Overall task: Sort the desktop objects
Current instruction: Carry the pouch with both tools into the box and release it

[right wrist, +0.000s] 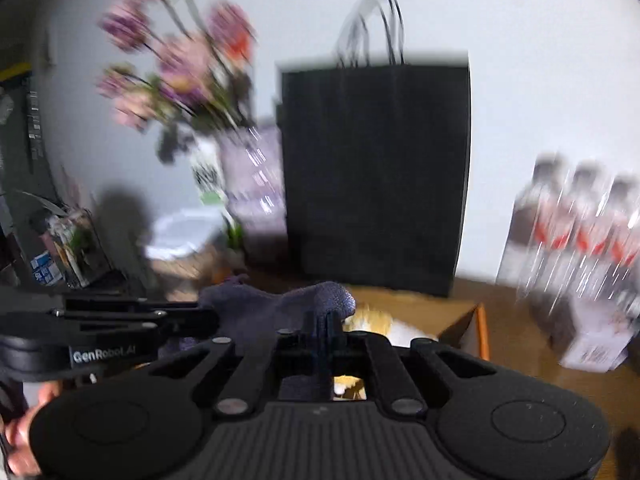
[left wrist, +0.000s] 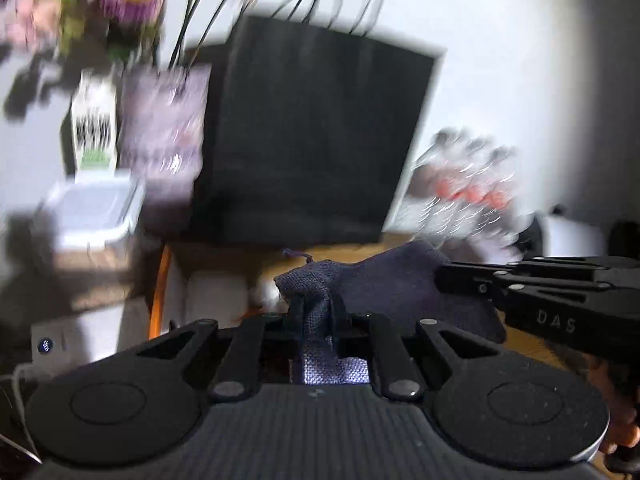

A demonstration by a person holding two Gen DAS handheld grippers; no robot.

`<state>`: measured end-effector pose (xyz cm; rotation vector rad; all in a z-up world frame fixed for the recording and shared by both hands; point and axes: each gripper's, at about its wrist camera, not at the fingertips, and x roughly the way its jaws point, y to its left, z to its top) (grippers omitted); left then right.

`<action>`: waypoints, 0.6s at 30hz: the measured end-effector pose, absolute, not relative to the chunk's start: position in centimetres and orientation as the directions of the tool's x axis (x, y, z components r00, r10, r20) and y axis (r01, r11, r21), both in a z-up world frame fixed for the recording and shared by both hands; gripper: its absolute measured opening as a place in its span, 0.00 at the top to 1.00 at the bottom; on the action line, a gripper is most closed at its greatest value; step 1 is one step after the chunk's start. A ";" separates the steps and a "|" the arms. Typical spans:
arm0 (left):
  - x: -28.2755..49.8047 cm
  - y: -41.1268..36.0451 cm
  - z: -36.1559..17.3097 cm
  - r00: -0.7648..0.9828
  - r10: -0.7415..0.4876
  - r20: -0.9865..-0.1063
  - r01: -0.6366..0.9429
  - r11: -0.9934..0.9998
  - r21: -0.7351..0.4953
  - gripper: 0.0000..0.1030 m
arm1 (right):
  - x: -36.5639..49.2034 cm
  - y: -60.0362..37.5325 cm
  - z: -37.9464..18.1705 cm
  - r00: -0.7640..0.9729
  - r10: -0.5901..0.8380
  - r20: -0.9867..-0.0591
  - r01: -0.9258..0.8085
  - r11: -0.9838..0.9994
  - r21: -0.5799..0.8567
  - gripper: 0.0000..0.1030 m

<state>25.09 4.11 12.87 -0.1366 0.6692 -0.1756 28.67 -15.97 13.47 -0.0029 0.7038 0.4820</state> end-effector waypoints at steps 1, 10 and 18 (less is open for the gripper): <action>25.7 4.1 12.0 0.761 -0.181 -0.623 0.096 0.981 -0.167 0.87 | 29.7 -15.6 12.0 0.625 0.425 -0.655 -0.420 0.890 0.176 0.96; 27.0 3.9 5.5 0.694 -0.009 -0.720 0.049 0.998 0.035 0.73 | 31.4 -12.0 4.6 0.510 0.352 -0.785 -0.428 0.896 0.124 0.87; 26.7 4.1 9.7 0.752 0.016 -0.658 0.017 0.999 0.044 0.15 | 30.3 -13.6 10.0 0.625 0.311 -0.716 -0.383 0.921 0.066 0.52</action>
